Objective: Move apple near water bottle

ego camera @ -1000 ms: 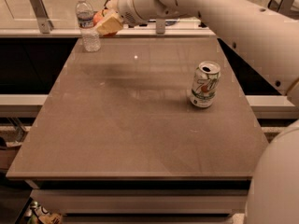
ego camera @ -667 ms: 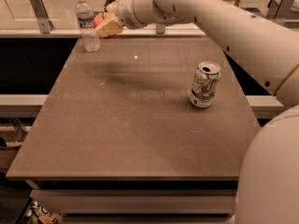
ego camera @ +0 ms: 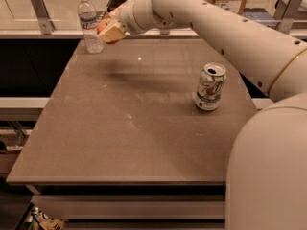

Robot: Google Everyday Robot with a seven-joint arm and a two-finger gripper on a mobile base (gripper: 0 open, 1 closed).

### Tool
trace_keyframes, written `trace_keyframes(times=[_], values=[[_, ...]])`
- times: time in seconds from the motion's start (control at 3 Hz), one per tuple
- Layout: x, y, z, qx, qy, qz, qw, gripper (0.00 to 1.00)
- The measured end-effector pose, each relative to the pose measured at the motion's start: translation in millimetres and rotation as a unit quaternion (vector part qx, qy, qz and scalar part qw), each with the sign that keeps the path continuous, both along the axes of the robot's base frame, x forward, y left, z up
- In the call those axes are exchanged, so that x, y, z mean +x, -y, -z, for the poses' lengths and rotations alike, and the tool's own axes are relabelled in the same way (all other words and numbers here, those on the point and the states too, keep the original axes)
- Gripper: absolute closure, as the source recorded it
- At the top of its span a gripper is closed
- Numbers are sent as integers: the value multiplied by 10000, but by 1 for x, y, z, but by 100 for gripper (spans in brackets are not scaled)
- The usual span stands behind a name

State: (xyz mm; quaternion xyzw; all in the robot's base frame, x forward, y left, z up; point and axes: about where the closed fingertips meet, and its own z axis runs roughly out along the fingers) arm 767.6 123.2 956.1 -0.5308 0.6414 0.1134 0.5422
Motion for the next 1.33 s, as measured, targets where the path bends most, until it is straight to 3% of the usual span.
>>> trace_keyframes(times=[0.67, 1.33], values=[[16, 4, 21, -30, -26, 239, 9997, 100], [20, -7, 44, 43, -138, 297, 9995, 100]])
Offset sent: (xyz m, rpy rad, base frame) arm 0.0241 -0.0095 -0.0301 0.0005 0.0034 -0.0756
